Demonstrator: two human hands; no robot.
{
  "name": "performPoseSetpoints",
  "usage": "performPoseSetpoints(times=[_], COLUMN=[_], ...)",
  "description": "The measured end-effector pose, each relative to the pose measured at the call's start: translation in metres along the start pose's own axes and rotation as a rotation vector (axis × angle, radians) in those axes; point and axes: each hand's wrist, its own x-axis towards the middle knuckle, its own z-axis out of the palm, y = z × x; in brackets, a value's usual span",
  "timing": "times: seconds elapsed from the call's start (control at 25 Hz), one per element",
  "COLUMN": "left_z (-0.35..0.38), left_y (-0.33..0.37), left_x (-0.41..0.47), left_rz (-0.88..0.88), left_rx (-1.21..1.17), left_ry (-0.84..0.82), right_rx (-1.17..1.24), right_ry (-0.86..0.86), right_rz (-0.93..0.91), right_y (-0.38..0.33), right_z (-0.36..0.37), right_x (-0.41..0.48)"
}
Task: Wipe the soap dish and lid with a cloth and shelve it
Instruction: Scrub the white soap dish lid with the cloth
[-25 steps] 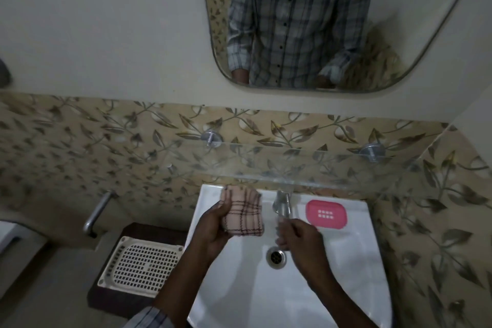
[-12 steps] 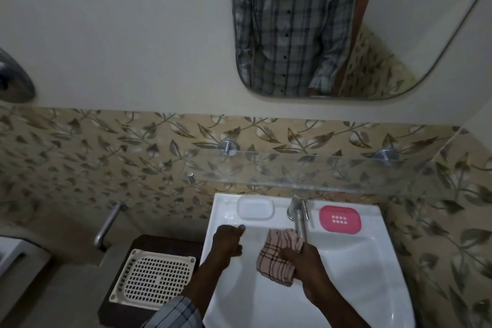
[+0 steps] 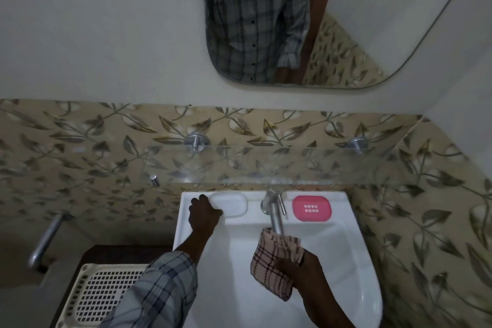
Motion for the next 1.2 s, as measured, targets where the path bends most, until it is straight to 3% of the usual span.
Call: performPoseSetpoints(times=[0.24,0.44,0.56,0.68,0.76,1.08,1.2], left_z=[-0.013,-0.028,-0.031,-0.026,-0.024,-0.03,-0.031], left_y=[-0.015,-0.029,-0.024,-0.016,-0.011,-0.006,-0.004], left_x=[-0.007,-0.039,-0.066,-0.094,-0.11,-0.132,-0.138], left_rz=[-0.155,-0.235,-0.09,0.226,0.403,0.67,0.847], left_rx=[-0.577,-0.795,-0.638,-0.286,-0.193,0.099,0.219], left_ry=[-0.065,-0.158,-0.145,0.063,0.148,0.334,0.407], right_rx=[0.123,0.229,0.271,0.296,0.307,0.331,0.322], right_ry=[0.069,0.126,0.133,0.137,0.136,0.115,0.102], right_rz=[0.107,0.153,0.151,0.143,0.144,0.121,0.12], right_y=[0.009,0.003,-0.006,-0.014,-0.016,-0.016,-0.017], right_z=[-0.012,-0.019,-0.016,-0.012,-0.011,-0.025,-0.026], right_x=[-0.004,-0.001,0.005,0.015,0.02,0.024,0.026])
